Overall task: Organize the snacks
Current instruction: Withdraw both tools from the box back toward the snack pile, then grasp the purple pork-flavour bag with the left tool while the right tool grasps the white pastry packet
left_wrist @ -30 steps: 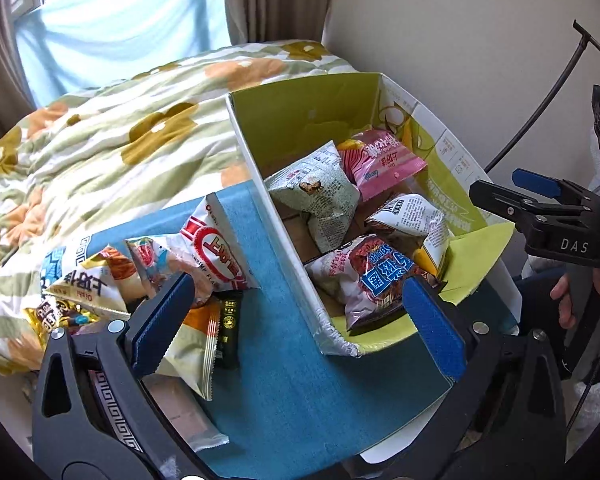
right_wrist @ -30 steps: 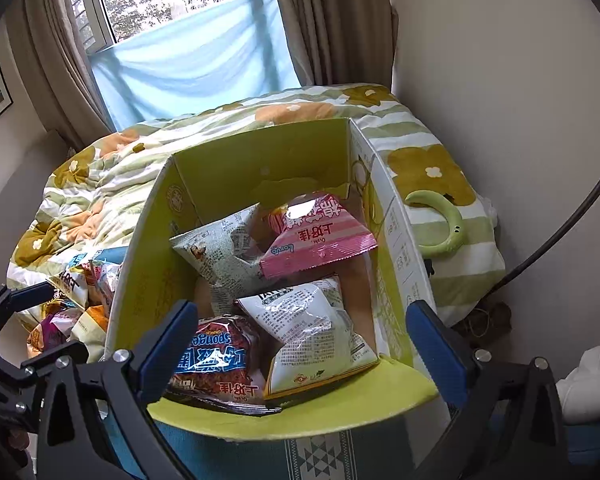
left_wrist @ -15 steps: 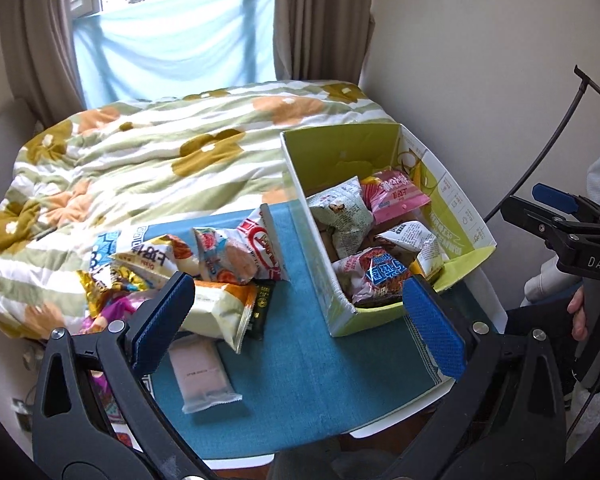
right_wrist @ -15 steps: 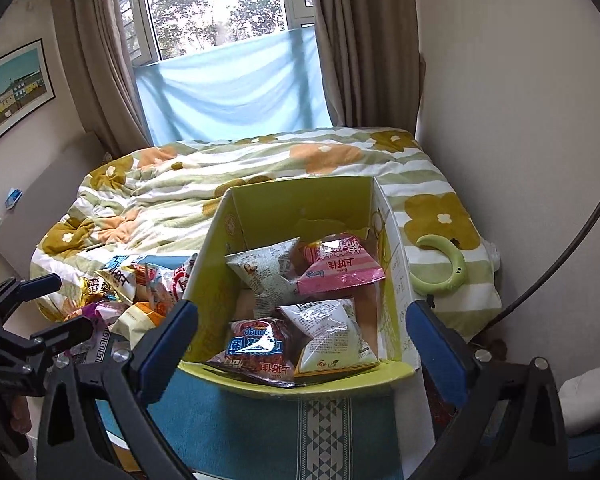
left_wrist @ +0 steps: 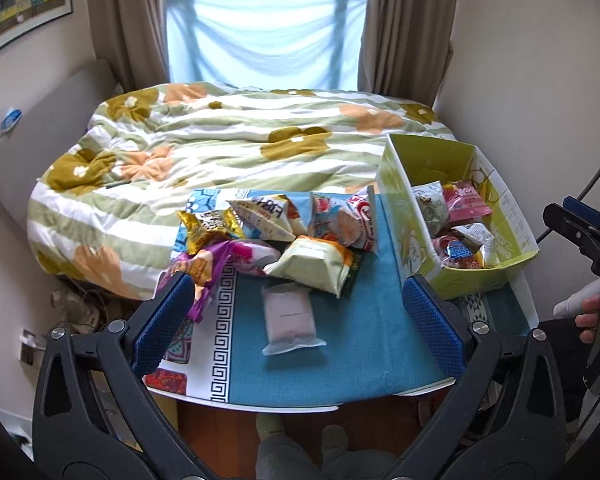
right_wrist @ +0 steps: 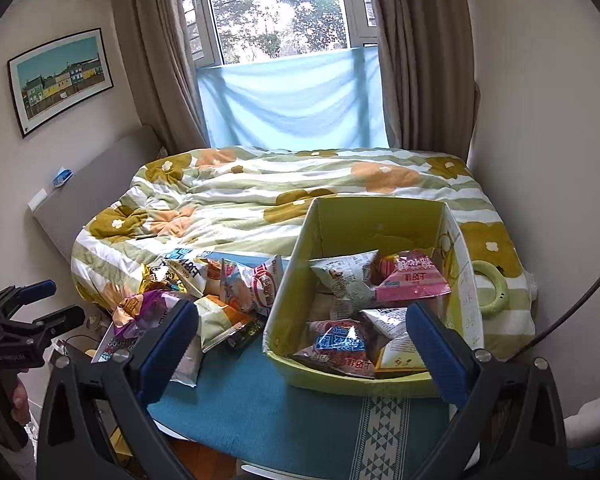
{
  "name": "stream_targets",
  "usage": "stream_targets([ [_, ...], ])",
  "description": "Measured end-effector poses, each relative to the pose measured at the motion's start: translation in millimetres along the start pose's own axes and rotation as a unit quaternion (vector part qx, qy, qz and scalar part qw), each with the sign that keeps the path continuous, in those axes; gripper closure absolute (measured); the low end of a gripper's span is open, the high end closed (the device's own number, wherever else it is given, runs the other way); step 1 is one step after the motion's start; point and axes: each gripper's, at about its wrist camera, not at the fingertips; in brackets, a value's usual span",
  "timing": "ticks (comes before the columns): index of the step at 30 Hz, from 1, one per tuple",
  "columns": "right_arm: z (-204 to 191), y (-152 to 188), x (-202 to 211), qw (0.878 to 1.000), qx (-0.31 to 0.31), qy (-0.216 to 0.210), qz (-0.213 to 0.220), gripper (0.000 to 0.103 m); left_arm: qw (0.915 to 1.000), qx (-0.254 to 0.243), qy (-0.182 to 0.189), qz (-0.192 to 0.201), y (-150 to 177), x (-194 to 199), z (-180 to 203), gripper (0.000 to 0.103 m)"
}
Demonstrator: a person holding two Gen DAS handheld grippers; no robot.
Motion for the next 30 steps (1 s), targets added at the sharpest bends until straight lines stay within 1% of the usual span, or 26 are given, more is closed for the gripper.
stream_targets([
  [4,-28,4,-10,1.0,0.027,-0.006,0.005,0.0,0.9999,0.008,-0.014,-0.003,7,-5,-33,0.0],
  [8,-60,8,-25,0.999,0.051,-0.007,0.003,0.0,0.9999,0.01,-0.009,-0.011,8,-16,-64,0.0],
  [12,-90,11,-44,0.998,0.056,-0.021,-0.002,0.0,0.9997,-0.005,-0.006,-0.025,2,-34,-94,0.0],
  [14,-105,11,-58,0.998,0.06,-0.018,-0.019,0.0,0.9993,-0.013,-0.001,-0.035,-1,-47,-107,0.0],
  [17,-125,12,-81,0.998,0.044,-0.007,-0.047,0.0,0.998,-0.028,0.01,-0.056,-8,-70,-125,0.0],
  [21,-146,20,-112,0.998,0.017,-0.003,-0.064,0.0,0.995,-0.053,0.024,-0.082,-16,-107,-143,0.0],
  [24,-162,27,-145,0.996,0.005,0.008,-0.091,0.0,0.9914,-0.07,0.038,-0.104,-20,-137,-151,0.0],
  [30,-183,47,-204,0.99,-0.026,0.017,-0.138,0.0,0.9831,-0.101,0.047,-0.146,-23,-191,-156,0.0],
])
Point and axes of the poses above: each gripper's, at about its wrist camera, not at the fingertips, and x roughly against the way its jaws point, z to its right, y to its underside, and after that the axes turned 14 degrees about -z, right-handed
